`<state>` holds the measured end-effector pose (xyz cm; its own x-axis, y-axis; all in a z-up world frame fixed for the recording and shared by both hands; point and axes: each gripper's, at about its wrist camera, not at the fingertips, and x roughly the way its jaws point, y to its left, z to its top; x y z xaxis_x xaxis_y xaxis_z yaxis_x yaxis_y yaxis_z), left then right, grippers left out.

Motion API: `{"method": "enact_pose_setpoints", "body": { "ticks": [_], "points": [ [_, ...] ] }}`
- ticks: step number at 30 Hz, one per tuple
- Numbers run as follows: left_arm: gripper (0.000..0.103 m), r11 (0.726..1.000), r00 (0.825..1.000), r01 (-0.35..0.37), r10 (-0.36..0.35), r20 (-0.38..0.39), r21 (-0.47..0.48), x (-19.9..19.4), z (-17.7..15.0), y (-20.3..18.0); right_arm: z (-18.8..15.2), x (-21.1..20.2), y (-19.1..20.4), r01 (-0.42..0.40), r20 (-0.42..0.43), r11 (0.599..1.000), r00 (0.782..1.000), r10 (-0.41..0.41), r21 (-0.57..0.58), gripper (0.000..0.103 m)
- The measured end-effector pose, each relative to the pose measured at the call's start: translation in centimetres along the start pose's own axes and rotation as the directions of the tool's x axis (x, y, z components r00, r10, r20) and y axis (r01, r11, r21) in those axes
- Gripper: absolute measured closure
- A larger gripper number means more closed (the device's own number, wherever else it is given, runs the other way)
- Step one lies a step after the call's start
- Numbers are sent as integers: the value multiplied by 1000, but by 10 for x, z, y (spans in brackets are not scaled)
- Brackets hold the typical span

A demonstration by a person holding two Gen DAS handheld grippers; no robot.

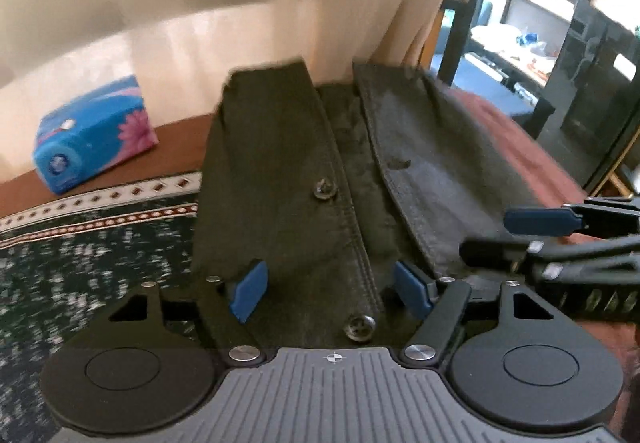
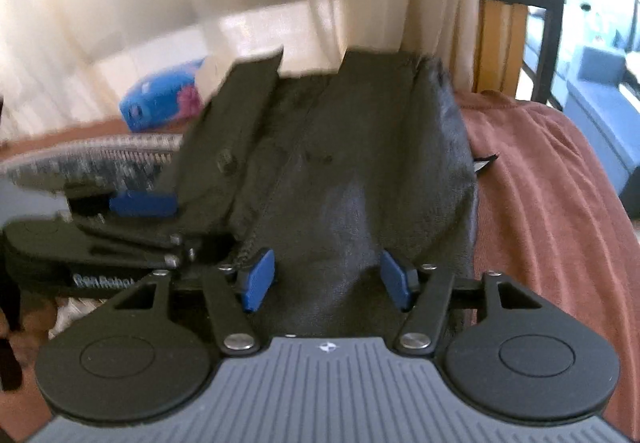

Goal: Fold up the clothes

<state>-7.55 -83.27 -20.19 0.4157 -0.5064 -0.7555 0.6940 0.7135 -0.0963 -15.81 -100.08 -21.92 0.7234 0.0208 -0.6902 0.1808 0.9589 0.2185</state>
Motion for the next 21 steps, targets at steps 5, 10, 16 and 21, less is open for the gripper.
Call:
{"method": "enact_pose_setpoints", "body": {
  "ticks": [5,10,16,21],
  "points": [
    [18,999,1000,-20,20,-16,-45,-67,-3,2,12,-64,21,-31,64,997,998,27,69,34],
    [0,993,1000,7,-9,-13,-119,-121,-13,7,4,-130,61,19,115,996,993,-29,89,9],
    [0,995,1000,-1,-1,-24,-100,-153,-21,-5,-8,-170,90,70,130,997,989,-74,37,0],
    [0,993,997,-68,72,37,-99,-170,-22,-18,-16,-185,90,109,127,993,986,-113,39,0]
  ]
}}
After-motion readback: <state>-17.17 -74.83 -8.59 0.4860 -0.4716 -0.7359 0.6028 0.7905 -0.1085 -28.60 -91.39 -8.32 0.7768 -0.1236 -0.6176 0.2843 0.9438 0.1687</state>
